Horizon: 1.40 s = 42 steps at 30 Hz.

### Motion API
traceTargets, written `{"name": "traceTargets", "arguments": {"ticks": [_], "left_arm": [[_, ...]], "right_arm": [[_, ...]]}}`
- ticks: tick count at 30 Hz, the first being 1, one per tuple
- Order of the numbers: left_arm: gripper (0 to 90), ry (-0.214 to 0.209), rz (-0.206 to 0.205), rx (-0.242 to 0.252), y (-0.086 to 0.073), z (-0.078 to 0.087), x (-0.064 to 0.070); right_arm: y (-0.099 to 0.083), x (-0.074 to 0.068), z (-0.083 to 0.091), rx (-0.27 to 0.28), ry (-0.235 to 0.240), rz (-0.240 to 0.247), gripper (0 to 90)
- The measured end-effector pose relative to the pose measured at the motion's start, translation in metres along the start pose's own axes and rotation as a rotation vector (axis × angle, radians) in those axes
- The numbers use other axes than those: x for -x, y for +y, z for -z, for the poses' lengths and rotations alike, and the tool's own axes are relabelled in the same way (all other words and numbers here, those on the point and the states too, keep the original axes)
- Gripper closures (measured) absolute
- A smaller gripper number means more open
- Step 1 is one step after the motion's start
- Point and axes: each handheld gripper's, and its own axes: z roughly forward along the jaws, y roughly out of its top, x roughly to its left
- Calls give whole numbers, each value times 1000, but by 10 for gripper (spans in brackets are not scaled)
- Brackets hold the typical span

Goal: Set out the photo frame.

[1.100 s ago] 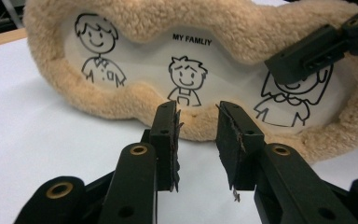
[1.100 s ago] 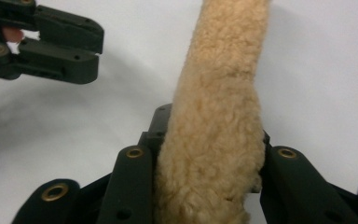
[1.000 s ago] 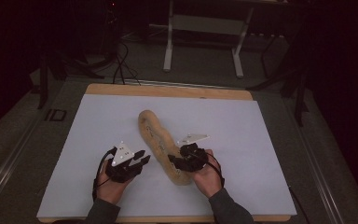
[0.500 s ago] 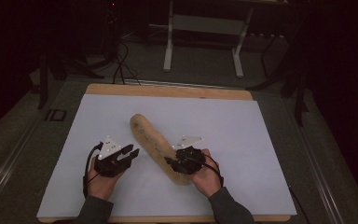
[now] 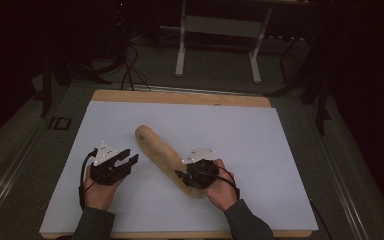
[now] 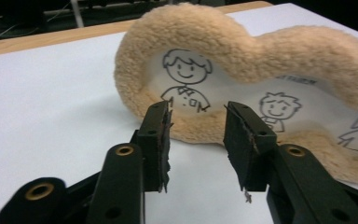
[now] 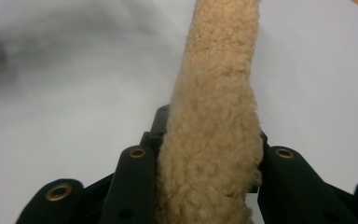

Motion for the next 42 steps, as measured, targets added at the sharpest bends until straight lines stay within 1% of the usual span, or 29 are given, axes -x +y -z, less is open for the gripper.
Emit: {"name": "traceTargets", "arguments": {"ticks": [2, 6, 10, 14, 16, 17, 21, 26, 30, 38, 42], "left_arm": [[589, 6, 7, -4, -1, -2, -2], [562, 24, -3, -28, -2, -8, -2], [555, 36, -3, -30, -3, -9, -4], [552, 46, 16, -25, -3, -8, -9], [548, 44, 26, -23, -4, -7, -11], [531, 43, 30, -27, -4, -8, -12], [517, 54, 35, -30, -5, -8, -14], [500, 53, 31, -35, -5, -9, -16], [487, 62, 21, -42, -5, -9, -16], [466, 68, 18, -46, -6, -11, -21], [454, 72, 1, -44, -7, -13, -22]], "right_arm": [[0, 0, 0, -2, 1, 14, 668], [0, -1, 0, -3, 7, 34, 668], [0, -1, 0, -2, 14, 57, 668], [0, 0, 1, -3, 24, 76, 668], [0, 1, 1, -3, 29, 76, 668], [0, 2, 1, -4, 34, 75, 668], [-1, 4, 2, -4, 44, 87, 668], [-2, 2, 3, -3, 51, 115, 668], [-3, 1, 4, -2, 57, 131, 668], [-5, 2, 7, 3, 85, 160, 668], [-6, 1, 8, 2, 91, 173, 669]]}}
